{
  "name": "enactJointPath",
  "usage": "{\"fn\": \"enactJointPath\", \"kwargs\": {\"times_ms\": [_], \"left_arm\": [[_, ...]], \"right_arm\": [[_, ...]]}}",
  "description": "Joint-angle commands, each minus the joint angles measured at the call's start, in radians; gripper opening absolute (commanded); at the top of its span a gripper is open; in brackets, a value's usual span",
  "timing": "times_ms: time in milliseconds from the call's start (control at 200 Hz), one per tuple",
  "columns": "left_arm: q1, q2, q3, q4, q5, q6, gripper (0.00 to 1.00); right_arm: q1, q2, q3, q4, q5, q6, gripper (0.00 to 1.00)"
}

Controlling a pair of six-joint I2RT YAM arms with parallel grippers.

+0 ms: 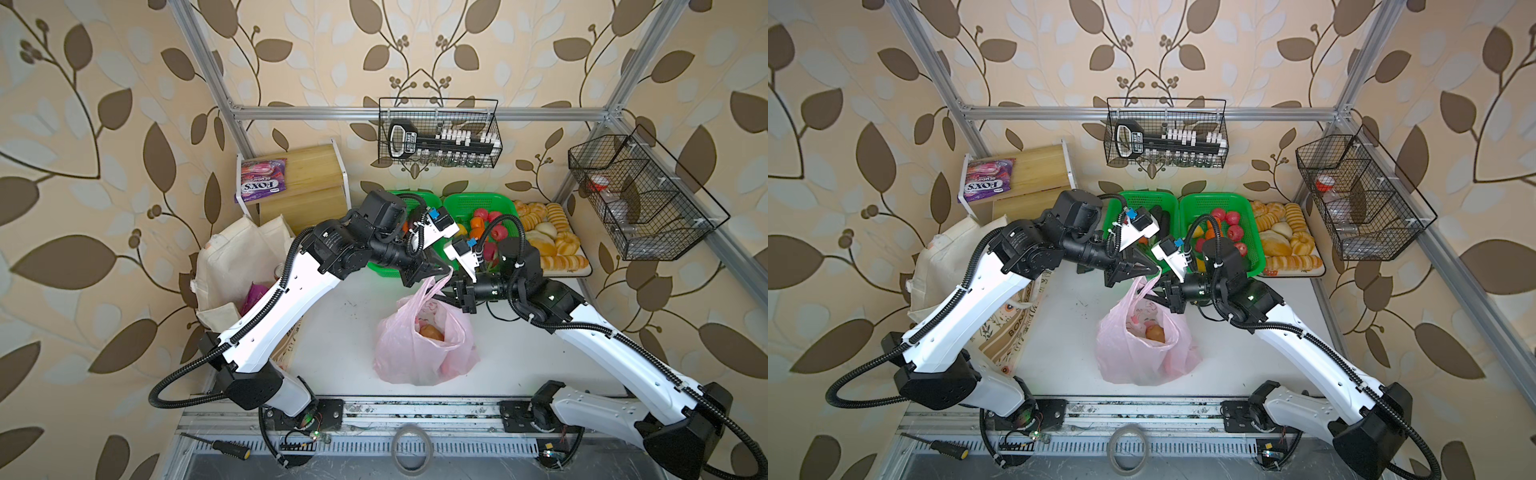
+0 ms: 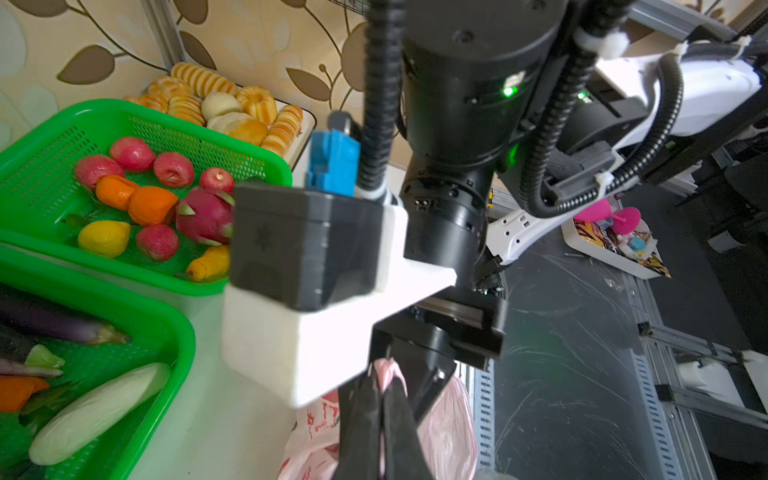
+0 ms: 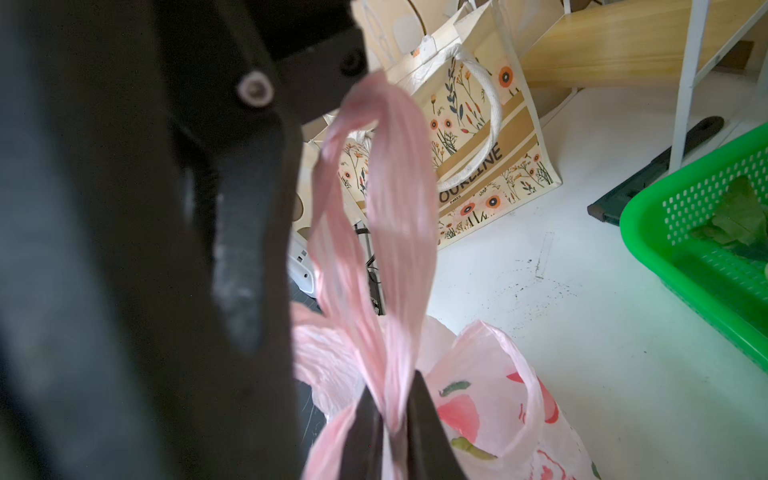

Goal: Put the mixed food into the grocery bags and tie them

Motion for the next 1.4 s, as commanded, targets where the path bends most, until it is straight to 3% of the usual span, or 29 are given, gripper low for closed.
{"fn": "enactJointPath", "kwargs": {"times_ms": [0, 465, 800, 1195, 1270, 1395], "left_arm": [[-0.011, -0.001, -0.027, 0.09, -0.012, -0.032, 0.0], [-0.011, -0.004, -0.078, 0.142, -0.023, -0.075, 0.0], [-0.011, 0.013, -0.09, 0.181, 0.035, -0.116, 0.0], [-0.012, 0.02, -0.1, 0.221, 0.048, -0.14, 0.0], [-0.012, 0.02, -0.104, 0.231, 0.043, -0.147, 0.0], [-0.012, 0.023, -0.113, 0.251, 0.025, -0.161, 0.0]], "right_arm": [[-0.003, -0.026, -0.045, 0.057, -0.051, -0.005, 0.2], [-0.053, -0.077, -0.132, 0.136, -0.12, 0.002, 0.6], [-0.053, -0.059, -0.158, 0.242, -0.054, 0.071, 0.67], [-0.041, -0.03, -0.183, 0.313, 0.043, 0.079, 0.7], [-0.04, -0.024, -0.187, 0.325, 0.042, 0.081, 0.62], [-0.037, -0.018, -0.194, 0.334, 0.044, 0.094, 0.4]]}}
